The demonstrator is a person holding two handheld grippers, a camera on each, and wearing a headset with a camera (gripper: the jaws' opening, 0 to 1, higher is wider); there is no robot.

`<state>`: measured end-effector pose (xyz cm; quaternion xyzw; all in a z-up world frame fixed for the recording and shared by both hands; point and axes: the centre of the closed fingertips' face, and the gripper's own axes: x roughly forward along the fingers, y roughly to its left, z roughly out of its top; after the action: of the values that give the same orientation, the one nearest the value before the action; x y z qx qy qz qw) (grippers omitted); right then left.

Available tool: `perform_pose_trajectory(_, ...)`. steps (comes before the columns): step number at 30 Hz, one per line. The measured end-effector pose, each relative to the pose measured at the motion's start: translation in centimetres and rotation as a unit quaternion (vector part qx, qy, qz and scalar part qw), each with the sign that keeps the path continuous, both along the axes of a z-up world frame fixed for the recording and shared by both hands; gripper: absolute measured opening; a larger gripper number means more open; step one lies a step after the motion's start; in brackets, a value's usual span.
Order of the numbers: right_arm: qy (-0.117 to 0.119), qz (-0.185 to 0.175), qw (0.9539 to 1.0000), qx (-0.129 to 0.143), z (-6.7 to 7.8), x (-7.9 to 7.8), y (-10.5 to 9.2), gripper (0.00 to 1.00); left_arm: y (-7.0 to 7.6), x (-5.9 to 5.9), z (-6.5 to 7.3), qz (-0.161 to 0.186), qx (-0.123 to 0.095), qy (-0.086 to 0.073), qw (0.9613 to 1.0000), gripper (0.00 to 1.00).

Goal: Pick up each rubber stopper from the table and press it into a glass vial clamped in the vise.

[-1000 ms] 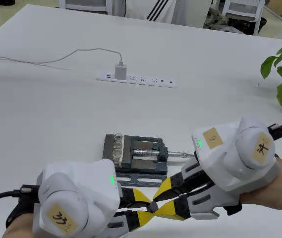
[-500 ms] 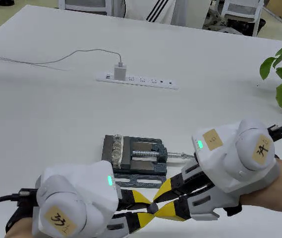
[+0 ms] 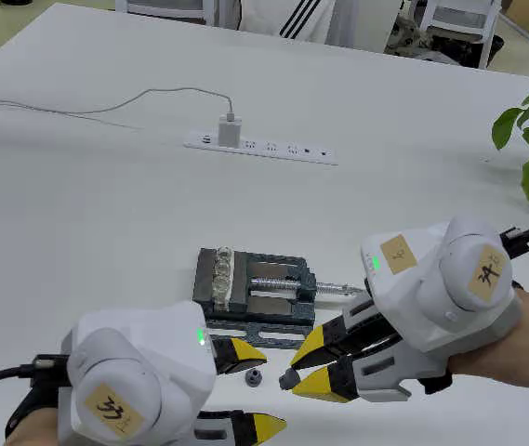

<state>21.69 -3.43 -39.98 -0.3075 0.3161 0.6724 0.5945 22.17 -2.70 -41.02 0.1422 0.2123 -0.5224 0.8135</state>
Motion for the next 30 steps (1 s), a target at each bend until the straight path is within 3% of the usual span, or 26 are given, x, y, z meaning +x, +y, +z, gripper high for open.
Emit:
perform_pose_trajectory(4,-0.001,0.001,1.0,-0.004,-0.2,0.2,-0.1,0.06,1.0,0.5,-0.5,0.026,0.008,-0.001,0.9996,0.5)
perform_pose_trajectory(9,-0.001,0.002,1.0,-0.006,-0.3,0.3,-0.1,0.06,2.3,1.1,-0.7,0.06,0.002,-0.003,0.9982,0.65)
perform_pose_trajectory(15,-0.004,0.005,1.0,-0.007,-0.4,0.5,0.1,0.06,4.2,2.1,-0.9,0.111,-0.007,0.002,0.9938,0.88)
perform_pose_trajectory(30,-0.016,0.027,0.999,-0.033,0.0,2.0,0.0,0.06,7.4,2.5,-1.0,0.16,-0.006,0.002,0.9871,0.89)
